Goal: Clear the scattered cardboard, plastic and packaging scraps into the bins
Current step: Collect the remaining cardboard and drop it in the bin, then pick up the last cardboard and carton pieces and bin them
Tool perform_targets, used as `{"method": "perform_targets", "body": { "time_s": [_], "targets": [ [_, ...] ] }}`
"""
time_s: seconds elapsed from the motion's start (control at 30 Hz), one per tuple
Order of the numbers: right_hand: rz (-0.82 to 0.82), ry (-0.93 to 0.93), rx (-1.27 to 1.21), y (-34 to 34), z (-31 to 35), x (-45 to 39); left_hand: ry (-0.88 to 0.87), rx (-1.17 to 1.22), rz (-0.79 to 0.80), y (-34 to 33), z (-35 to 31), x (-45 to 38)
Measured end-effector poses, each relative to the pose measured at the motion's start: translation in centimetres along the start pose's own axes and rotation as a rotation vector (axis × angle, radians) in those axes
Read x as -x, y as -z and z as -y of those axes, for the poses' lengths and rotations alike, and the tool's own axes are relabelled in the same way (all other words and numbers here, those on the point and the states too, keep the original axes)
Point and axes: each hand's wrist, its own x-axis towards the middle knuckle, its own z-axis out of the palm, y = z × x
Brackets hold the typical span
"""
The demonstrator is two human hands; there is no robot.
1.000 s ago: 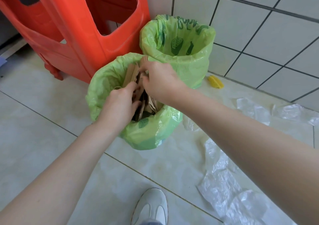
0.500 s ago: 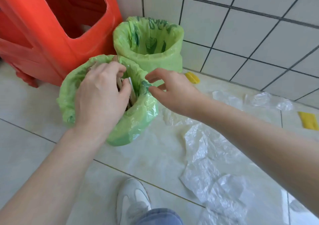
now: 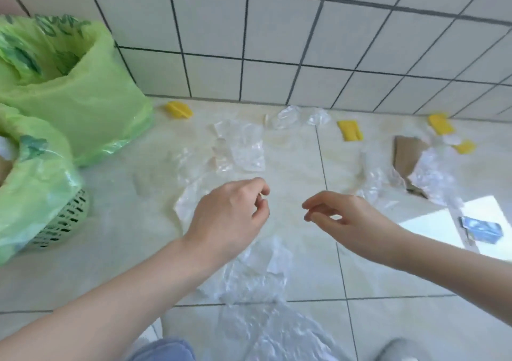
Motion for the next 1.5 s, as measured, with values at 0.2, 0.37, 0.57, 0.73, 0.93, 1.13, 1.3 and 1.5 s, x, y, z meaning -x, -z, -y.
{"method": "perform_targets", "body": {
  "time_s": [0.2,0.37,0.57,0.73,0.93,1.13,1.3,1.5],
  "targets": [
    [-0.167,-0.314,-0.319,0.8,-12.7,1.6,-0.162,-0.102,0.271,-5.7,-5.0,-6.1],
    [-0.315,-0.442,-0.489,2.3,-19.7,1.5,-0.277,-0.204,0.479,-11.8,-9.0,-11.0],
    [-0.401,-0.473,-0.397,5.4,-25.6,1.2,-0.348,-0.254,0.556,-18.5,-14.8,-15.8],
    [-0.467,-0.510,-0.092,9.1,-31.8,0.9,-0.338,-0.164,0.552,-23.5,-19.4,-19.7],
    [-0.235,-0.605,0.506,13.5,-39.8,0.6,-0.157,-0.104,0.516,-28.6,-23.2,-24.7],
    [-0.097,-0.655,0.520,16.1,-43.3,-0.7,0.146,-0.040,0.423,-32.4,-25.8,-28.8],
    [-0.022,-0.605,0.472,17.6,-44.4,-2.5,0.303,-0.001,0.427,-35.9,-27.0,-29.8],
    [0.029,-0.605,0.485,18.1,-44.8,-3.1,0.337,-0.122,0.391,-38.0,-26.7,-28.7]
  ]
}}
